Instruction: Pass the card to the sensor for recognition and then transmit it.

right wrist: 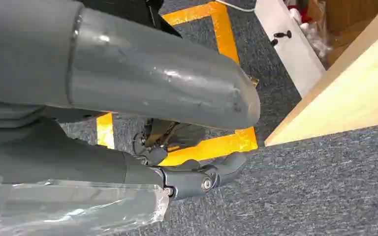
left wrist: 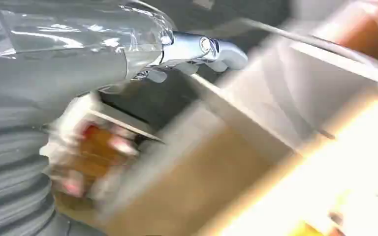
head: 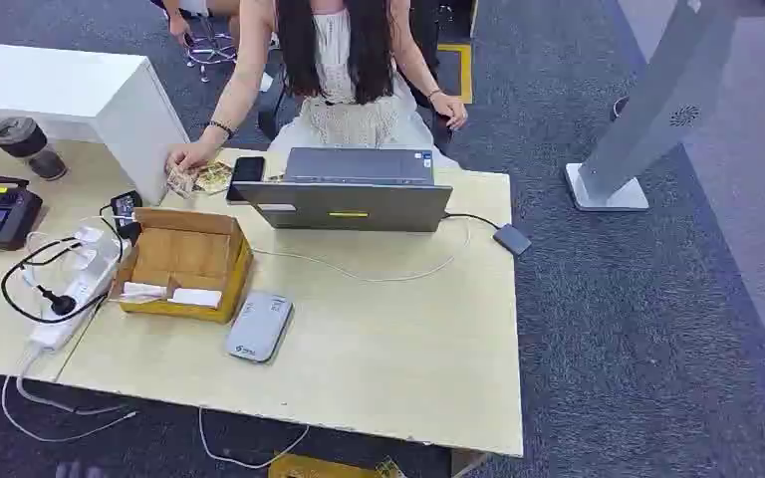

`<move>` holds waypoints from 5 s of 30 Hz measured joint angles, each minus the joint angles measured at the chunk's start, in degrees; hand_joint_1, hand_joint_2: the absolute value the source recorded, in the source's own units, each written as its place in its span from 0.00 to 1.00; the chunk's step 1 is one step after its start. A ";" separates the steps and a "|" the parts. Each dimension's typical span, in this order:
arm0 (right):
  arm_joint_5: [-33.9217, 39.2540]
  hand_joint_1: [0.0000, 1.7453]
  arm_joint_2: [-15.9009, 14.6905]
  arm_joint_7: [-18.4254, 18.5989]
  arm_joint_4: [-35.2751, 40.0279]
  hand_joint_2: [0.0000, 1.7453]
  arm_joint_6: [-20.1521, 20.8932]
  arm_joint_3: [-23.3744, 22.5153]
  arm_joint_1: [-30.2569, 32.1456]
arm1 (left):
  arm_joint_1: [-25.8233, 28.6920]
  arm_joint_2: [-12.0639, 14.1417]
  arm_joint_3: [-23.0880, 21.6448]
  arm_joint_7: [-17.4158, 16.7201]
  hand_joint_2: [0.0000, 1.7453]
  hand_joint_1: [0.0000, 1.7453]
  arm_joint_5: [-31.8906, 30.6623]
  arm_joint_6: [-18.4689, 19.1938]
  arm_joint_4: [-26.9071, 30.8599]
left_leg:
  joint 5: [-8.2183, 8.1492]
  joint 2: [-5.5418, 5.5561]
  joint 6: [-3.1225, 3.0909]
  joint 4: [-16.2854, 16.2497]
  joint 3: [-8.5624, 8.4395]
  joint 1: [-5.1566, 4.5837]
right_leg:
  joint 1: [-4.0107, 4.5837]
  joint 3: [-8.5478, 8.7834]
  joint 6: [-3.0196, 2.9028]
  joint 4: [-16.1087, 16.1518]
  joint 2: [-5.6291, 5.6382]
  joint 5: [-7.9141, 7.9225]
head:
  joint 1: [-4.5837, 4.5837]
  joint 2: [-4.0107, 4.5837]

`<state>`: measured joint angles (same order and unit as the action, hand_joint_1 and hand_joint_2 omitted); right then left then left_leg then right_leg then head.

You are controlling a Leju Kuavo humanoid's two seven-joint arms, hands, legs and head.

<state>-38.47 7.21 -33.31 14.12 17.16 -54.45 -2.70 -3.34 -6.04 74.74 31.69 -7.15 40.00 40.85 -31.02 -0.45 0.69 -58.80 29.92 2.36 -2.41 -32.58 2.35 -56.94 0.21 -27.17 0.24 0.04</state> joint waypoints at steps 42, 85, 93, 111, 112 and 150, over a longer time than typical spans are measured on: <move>-9.90 0.00 3.39 10.32 -1.18 0.00 0.02 5.25 -4.86 | -36.37 18.77 -82.19 -27.60 1.00 0.00 -76.19 -69.18 23.75 | 0.25 -0.17 0.02 -0.07 0.02 0.01 | 0.02 -0.13 -0.14 -0.09 0.17 0.28 | 0.00 0.00; -11.12 0.00 3.72 10.82 -1.40 0.00 0.00 7.37 -4.18 | -32.86 18.66 -84.75 -26.25 1.00 1.00 -74.51 -68.61 19.89 | 0.25 -0.17 0.02 -0.07 0.04 0.01 | 0.03 -0.15 -0.14 -0.09 0.16 0.28 | 0.00 0.00; -10.82 0.00 3.74 10.82 -1.40 0.00 0.00 7.39 -4.12 | -30.88 17.58 -85.82 -25.96 1.00 1.00 -74.38 -68.65 20.67 | 0.23 -0.18 0.03 -0.07 0.04 0.00 | 0.02 -0.15 -0.14 -0.08 0.17 0.28 | 0.00 0.00; -8.26 0.00 3.87 9.62 -1.40 0.00 0.00 7.19 -3.13 | -14.91 14.26 -93.36 -29.59 1.00 1.00 -76.13 -56.30 33.40 | 0.19 -0.17 0.02 -0.06 0.10 0.00 | 0.01 -0.21 -0.12 -0.05 0.16 0.25 | 0.00 0.00; -8.00 0.00 3.87 9.49 -1.38 0.00 0.00 7.13 -2.84 | -12.50 13.76 -94.74 -32.68 1.00 1.00 -76.34 -52.49 35.56 | 0.18 -0.17 0.02 -0.06 0.11 0.00 | 0.01 -0.22 -0.12 -0.03 0.14 0.25 | 0.00 0.00; -8.09 0.00 3.87 10.05 -1.27 0.00 0.00 6.23 -2.44 | -11.01 9.02 -96.36 -39.60 1.00 1.00 -76.87 -41.61 31.69 | 0.18 -0.17 0.02 -0.06 0.13 0.00 | 0.01 -0.23 -0.12 -0.04 0.15 0.25 | 0.00 0.00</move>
<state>-46.56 11.08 -23.26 12.85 17.16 -48.22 -5.14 -14.36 2.97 -21.62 -7.91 -84.02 -1.62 72.54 -30.84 -0.62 0.71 -58.87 30.05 2.36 -2.40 -32.82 2.23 -56.97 0.36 -26.92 0.24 0.04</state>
